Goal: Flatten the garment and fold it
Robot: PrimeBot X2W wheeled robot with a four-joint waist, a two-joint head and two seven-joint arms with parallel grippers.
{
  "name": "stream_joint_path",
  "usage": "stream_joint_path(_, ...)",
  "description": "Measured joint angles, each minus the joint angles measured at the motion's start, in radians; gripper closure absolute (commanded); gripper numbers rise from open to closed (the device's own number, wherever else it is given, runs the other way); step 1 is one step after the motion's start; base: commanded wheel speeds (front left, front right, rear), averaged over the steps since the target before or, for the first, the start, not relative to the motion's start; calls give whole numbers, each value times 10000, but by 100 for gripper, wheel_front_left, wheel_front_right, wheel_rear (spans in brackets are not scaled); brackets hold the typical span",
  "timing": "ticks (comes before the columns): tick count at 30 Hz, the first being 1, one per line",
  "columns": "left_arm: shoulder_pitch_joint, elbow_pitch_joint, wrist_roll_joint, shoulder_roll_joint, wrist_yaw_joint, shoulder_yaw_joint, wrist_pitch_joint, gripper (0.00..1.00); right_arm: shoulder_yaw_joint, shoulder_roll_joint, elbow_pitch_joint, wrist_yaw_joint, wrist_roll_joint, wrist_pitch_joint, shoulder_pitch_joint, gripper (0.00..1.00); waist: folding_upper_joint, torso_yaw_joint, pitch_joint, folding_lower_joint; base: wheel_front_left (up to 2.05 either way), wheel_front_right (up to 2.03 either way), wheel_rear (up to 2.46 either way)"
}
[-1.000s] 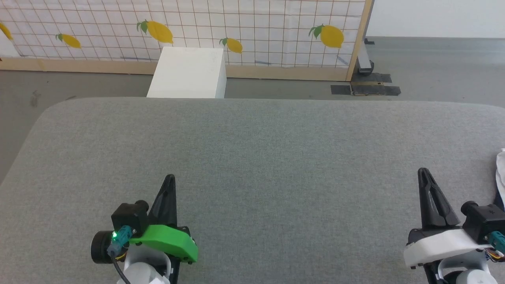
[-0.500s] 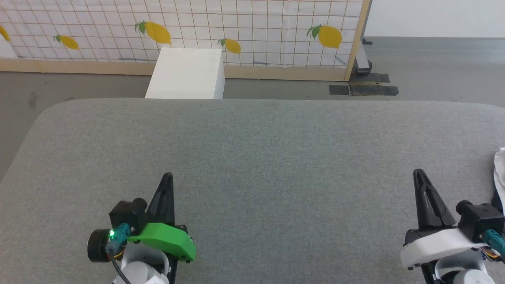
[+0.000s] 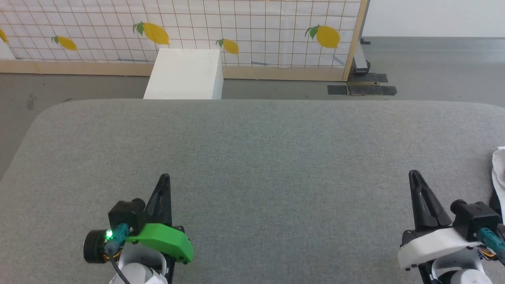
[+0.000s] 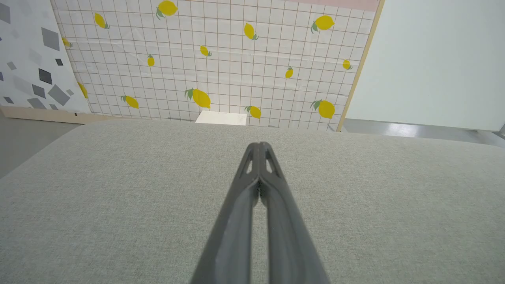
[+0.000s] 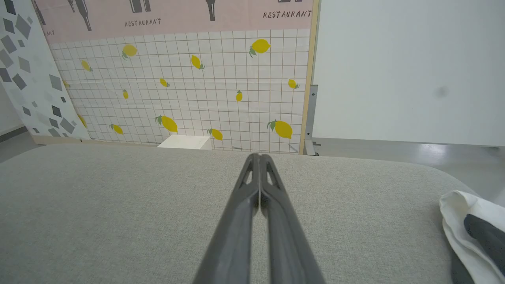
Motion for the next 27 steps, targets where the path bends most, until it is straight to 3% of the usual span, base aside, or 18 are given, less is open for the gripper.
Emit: stream_joint_path(27, 242, -677, 616, 0, 48, 299, 648, 100, 267, 0, -54, 0, -247, 414, -5, 100, 0, -128, -23, 0, 0, 0, 0)
